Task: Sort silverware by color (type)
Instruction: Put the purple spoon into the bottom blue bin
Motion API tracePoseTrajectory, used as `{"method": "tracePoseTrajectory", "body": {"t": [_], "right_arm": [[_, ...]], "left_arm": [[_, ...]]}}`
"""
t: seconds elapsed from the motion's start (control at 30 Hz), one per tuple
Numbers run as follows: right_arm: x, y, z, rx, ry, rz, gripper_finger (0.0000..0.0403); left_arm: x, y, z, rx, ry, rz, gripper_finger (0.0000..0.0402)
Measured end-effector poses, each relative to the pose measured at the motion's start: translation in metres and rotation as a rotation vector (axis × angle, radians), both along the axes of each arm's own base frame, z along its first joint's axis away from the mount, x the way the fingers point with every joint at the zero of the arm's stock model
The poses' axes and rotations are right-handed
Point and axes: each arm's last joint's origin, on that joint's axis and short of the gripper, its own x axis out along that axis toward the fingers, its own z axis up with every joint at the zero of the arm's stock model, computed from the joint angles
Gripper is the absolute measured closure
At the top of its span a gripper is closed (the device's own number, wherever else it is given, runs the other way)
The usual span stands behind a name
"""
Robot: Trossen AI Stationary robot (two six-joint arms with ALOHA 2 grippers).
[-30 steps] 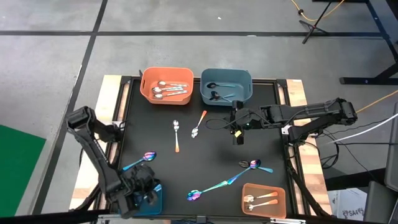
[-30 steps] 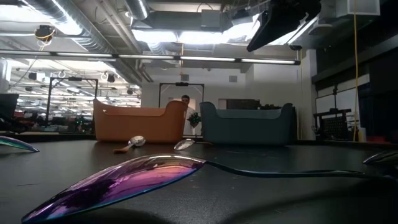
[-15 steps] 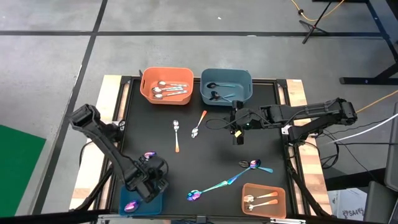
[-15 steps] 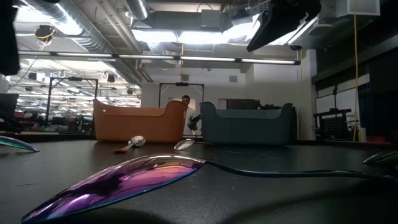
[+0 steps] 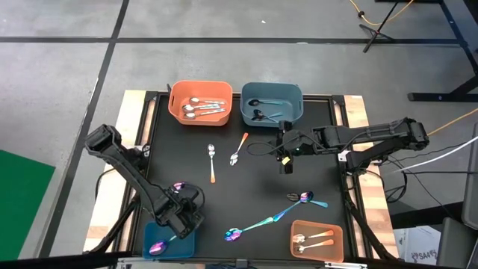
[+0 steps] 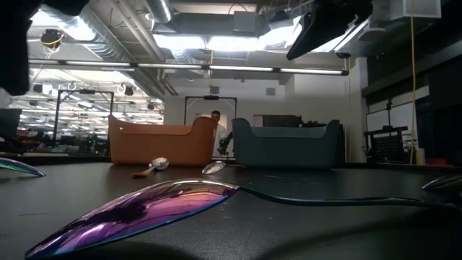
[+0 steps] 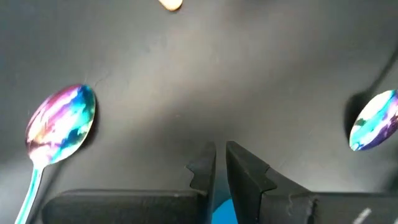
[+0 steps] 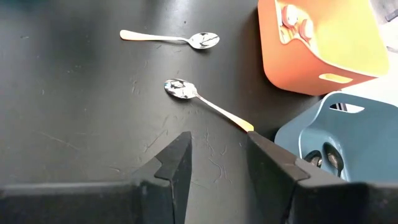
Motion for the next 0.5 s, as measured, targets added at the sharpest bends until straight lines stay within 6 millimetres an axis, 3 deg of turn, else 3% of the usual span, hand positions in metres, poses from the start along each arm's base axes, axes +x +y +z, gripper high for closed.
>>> {"method": "tracePoseTrajectory", "body": {"t": [0.2,0.5], "right_arm": [[0.0000,0.0000,0.0000,0.000,0.000,0.000,0.0262],[0.0000,0.0000,0.0000,0.000,0.000,0.000,0.0262]], "left_arm": [[-0.0013,-0.0006,-0.0005,-0.016,0.035,-0.030,0.0364],[-0.0072,0.0047,-0.0016,0.038,0.098,-0.024,0.0289]]}}
